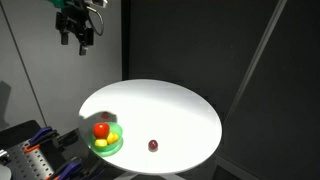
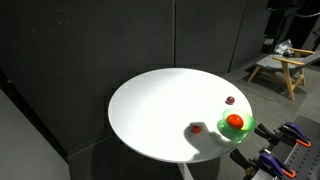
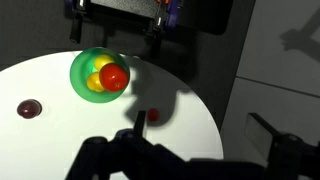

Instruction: Pick up the red strawberry toy from the table and put it in the green bowl

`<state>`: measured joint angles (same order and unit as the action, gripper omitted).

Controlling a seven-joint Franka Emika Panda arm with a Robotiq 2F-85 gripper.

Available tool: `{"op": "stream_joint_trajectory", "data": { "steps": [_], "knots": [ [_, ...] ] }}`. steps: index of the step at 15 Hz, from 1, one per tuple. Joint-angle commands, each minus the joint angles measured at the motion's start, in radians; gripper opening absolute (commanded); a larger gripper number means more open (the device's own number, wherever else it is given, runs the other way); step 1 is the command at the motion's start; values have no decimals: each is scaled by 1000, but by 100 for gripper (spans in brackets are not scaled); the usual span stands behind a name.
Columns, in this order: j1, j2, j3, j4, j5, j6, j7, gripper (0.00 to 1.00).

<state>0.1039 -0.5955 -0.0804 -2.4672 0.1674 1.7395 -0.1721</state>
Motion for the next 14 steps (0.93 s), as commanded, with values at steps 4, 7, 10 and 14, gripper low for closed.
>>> {"op": "stream_joint_trajectory", "data": {
  "steps": [4,7,10,14],
  "knots": [
    [-20,1,16,3,8,-4,-9,100],
    [-20,1,16,3,8,-4,-9,100],
    [-22,-1,34,0,-5,23,4,100],
    [-14,7,74,1,-14,66,16,100]
  ]
}}
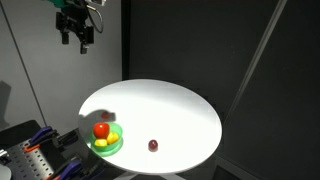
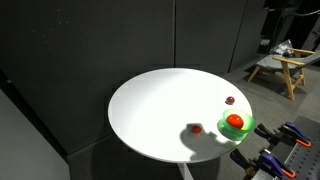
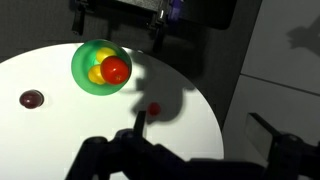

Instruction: Pick up the red strawberry toy from the table and put it in the green bowl

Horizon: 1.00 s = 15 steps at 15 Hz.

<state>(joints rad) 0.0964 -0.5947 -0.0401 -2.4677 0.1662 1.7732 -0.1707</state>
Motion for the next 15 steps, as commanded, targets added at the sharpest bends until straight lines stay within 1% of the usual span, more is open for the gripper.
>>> {"op": "stream_joint_trajectory", "data": {
  "steps": [1,7,15],
  "knots": [
    [-3,8,44,-1,-12,48,18,100],
    [9,68,99,-9,-18,136,38,100],
    [22,228,164,-7,-54,322,75,100]
  ]
}}
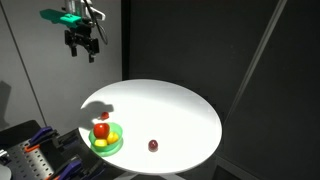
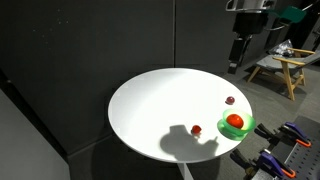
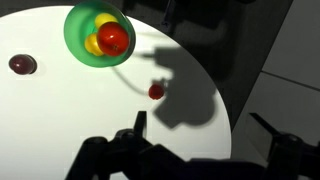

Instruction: Pick up the red strawberry toy from the table and put it in the green bowl

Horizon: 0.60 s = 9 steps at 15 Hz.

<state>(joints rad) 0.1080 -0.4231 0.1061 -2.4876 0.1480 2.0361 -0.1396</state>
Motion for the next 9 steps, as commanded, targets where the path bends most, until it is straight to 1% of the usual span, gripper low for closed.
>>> {"op": "stream_joint_trajectory", "data": {
  "steps": [1,5,9],
  "knots": [
    [12,79,27,12,-45,89,54,100],
    [16,162,51,9,-86,190,100,100],
    [11,244,58,13,-112,280,166,100]
  ]
}}
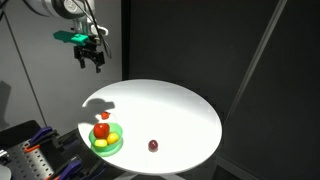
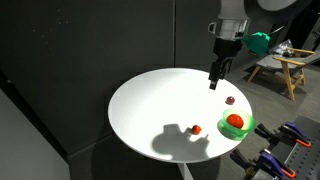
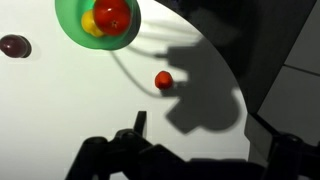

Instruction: Pick up the red strawberry toy from the table and put it in the green bowl

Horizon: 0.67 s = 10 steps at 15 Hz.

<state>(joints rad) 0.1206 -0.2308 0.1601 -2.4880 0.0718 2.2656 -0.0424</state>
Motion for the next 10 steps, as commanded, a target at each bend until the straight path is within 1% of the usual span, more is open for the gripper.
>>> {"op": "stream_joint_trajectory", "data": {
  "steps": [1,5,10],
  "knots": [
    [-3,72,3,15,-42,66,92,100],
    [-12,156,-8,32,-65,96,173,100],
    [-15,245,-30,60,-62,100,194,100]
  ]
}}
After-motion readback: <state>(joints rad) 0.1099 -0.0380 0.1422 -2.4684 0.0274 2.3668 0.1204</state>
